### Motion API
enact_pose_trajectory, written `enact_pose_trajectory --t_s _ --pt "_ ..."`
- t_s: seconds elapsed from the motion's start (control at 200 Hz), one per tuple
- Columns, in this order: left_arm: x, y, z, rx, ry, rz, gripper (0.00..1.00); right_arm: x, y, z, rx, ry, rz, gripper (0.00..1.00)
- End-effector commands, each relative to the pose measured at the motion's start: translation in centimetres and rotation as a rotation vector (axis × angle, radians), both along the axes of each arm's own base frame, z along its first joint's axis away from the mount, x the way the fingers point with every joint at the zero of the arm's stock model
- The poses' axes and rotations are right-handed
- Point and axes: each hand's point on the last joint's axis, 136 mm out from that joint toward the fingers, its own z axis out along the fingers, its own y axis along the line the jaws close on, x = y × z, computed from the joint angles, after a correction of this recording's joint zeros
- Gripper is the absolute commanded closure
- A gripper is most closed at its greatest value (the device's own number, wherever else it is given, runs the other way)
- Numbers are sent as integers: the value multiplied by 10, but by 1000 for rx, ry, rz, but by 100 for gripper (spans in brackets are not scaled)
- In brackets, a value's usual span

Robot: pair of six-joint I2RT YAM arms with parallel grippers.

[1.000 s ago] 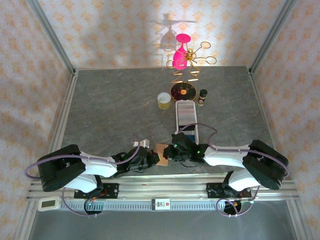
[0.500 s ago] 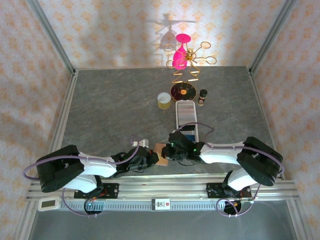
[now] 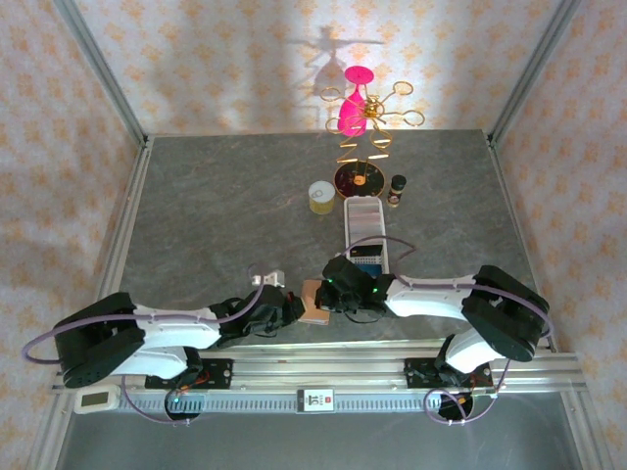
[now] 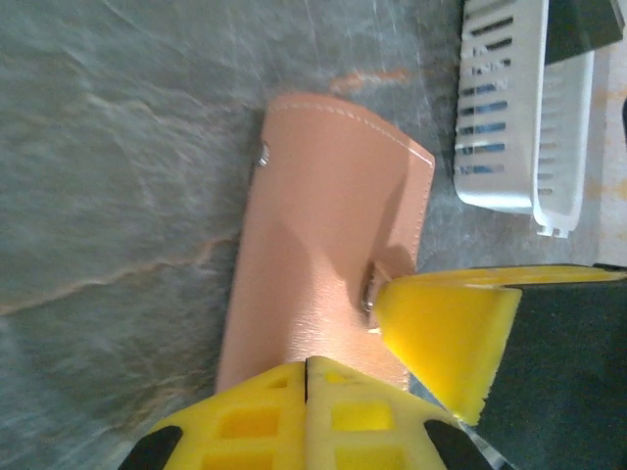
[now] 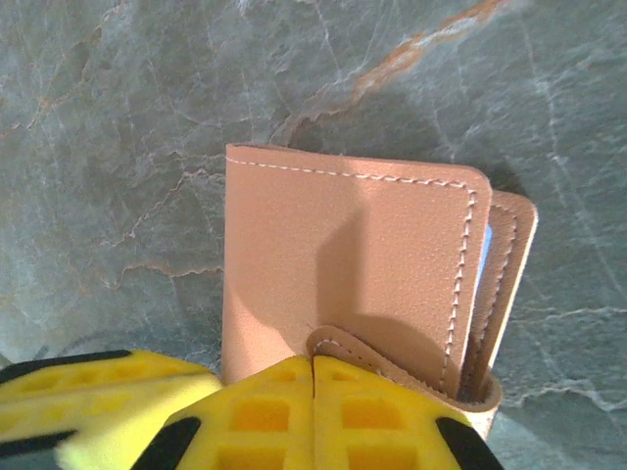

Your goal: Put the credit cards into the card holder

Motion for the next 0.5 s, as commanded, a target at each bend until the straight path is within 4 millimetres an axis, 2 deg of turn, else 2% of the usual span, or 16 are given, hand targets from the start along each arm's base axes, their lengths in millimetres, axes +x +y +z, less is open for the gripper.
enact_pose_trajectory --t_s 0.0,0.085,0.125,0.18,0.25,0.295,0.32,0.415,0.45,0.481,0.496 --pt "13 27 9 137 -58 67 100 7 -14 -8 -41 -35 -47 94" --pt "24 48 29 208 -112 124 100 23 10 28 99 -119 -48 73" --pt "30 57 43 230 -150 149 96 31 18 46 148 -169 -53 62" --pt "39 70 64 248 -205 187 87 42 24 70 183 -234 -63 49" --pt "48 84 93 266 -277 234 69 55 26 94 189 -300 -69 43" --pt "54 94 112 283 -325 272 63 63 21 106 173 -338 -85 41" --pt "57 100 121 298 -346 292 57 68 17 112 159 -359 -99 40" --pt "66 119 157 345 -432 355 45 85 -14 132 107 -441 -175 40" --pt "68 126 168 367 -456 374 37 90 -29 141 99 -476 -205 40" --pt "71 131 179 383 -482 393 26 96 -43 145 87 -503 -240 40" --pt "72 133 183 391 -491 400 22 98 -52 154 95 -528 -264 40"
